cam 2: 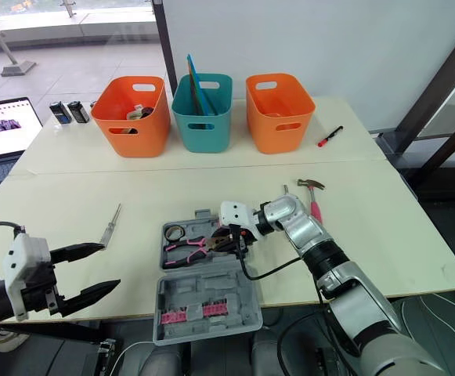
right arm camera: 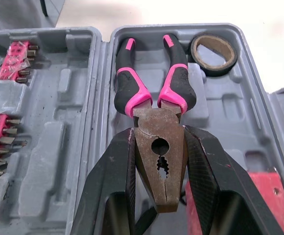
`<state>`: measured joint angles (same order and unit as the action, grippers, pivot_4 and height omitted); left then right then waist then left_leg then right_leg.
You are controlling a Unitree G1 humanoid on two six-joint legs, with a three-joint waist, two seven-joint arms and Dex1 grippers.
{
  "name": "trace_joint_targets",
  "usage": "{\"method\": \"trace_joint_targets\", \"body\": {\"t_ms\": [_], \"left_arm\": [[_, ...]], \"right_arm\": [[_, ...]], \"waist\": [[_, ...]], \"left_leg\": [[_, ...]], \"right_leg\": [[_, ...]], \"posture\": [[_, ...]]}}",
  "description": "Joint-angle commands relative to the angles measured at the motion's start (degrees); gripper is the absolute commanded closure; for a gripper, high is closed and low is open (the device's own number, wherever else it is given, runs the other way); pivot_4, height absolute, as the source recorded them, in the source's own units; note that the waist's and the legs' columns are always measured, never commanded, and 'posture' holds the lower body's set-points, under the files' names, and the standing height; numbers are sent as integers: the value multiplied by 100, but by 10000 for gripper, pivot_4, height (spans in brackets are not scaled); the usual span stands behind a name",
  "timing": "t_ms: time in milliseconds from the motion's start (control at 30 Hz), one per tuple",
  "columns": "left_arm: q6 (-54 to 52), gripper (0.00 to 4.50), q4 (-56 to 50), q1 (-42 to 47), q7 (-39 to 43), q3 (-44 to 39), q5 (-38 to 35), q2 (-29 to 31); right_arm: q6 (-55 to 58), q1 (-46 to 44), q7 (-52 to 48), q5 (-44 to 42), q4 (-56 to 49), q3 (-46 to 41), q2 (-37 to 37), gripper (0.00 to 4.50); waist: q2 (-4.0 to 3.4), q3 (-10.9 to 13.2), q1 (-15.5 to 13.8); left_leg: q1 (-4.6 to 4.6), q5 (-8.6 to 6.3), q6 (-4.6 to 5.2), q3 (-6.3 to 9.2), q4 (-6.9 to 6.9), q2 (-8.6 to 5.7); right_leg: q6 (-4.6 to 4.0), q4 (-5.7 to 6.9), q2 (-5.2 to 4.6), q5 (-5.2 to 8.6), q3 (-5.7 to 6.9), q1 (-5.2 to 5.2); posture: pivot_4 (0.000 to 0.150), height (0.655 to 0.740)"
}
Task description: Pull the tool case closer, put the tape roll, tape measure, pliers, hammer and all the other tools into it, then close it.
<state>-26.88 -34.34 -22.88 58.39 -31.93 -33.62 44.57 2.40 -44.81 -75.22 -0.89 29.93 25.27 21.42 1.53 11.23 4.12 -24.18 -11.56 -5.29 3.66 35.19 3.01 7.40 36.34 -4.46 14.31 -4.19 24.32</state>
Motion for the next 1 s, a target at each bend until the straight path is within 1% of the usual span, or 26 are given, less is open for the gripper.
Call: {"method": "trace_joint_targets", "body": {"t_ms": [33,200,300,367,467,500,533,633,733,833,933,967,1000], "left_arm": [[164,0,86,89,-12,6,115,136],[293,0,431,192,161,-136,132,334],[400,0,524,190,217,-135,151,350],[552,0,560,169,306,-121,146,303],[758,0,582,85,364,-92,205,224],[807,0,588,69,358,-74,226,198],[826,0,590,56,343,-58,227,174],[929,0,560,32,255,62,288,63],[873,0,502,42,99,258,330,-35],[905,0,440,69,-108,512,487,-120],[1008,0,443,149,-289,691,651,-192],[951,0,442,154,-301,722,631,-183],[901,0,447,159,-314,759,649,-151]], "right_arm": [[-293,-227,-25,170,296,56,-162,35459],[-400,-379,-3,252,669,-7,-338,35459],[-331,-384,-50,237,735,-49,-395,35459],[-267,-379,-76,225,593,-80,-351,24806],[-35,-381,-107,80,121,-241,-234,11291],[115,-363,-150,-29,-74,-316,-201,5577],[271,-332,-192,-161,-279,-403,-183,1063],[754,-170,-175,-488,-869,-623,-170,1063],[976,26,68,-569,-1162,-669,-276,1063],[1092,207,295,-531,-1186,-582,-444,9173],[1020,315,501,-335,-1125,-417,-563,23541],[1024,318,552,-292,-1121,-372,-599,29617],[1084,308,596,-294,-1121,-346,-641,34598]], "waist": [[0,0,6],[0,0,20],[0,0,23],[-1,1,20],[-3,2,-3],[-3,2,-7],[-3,2,-10],[-2,1,-18],[0,0,-16],[-1,0,-14],[-1,0,-7],[-1,0,-5],[-1,0,-6]], "left_leg": [[1,0,0,0,0,0],[8,0,0,0,-4,1],[10,0,0,0,-4,2],[11,0,0,0,-5,2],[9,0,0,-1,-5,2],[9,0,0,-1,-4,1],[9,0,0,-1,-4,2],[9,0,0,0,-4,2],[9,0,0,-1,-3,2],[9,0,0,0,-3,2],[9,0,0,0,-3,2],[9,0,0,0,-3,2],[9,0,0,0,-3,2]], "right_leg": [[0,0,1,0,0,0],[0,4,3,0,0,0],[0,5,4,0,-1,-2],[0,6,4,0,-2,-2],[0,6,4,0,-2,-2],[0,6,4,0,-3,-2],[0,6,3,0,-3,-2],[0,6,3,0,-2,-3],[1,6,3,1,-2,-5],[0,6,3,1,-2,-5],[1,6,3,0,-3,-4],[1,6,4,0,-3,-4],[1,7,3,0,-2,-4]], "posture": [[1500,7344],[1500,7344],[1500,7344],[1500,7344],[1500,7344],[1500,7344],[1500,7344],[1500,7344],[1500,7344],[1500,7344],[1500,7344],[1500,7344],[1500,7344]]}}
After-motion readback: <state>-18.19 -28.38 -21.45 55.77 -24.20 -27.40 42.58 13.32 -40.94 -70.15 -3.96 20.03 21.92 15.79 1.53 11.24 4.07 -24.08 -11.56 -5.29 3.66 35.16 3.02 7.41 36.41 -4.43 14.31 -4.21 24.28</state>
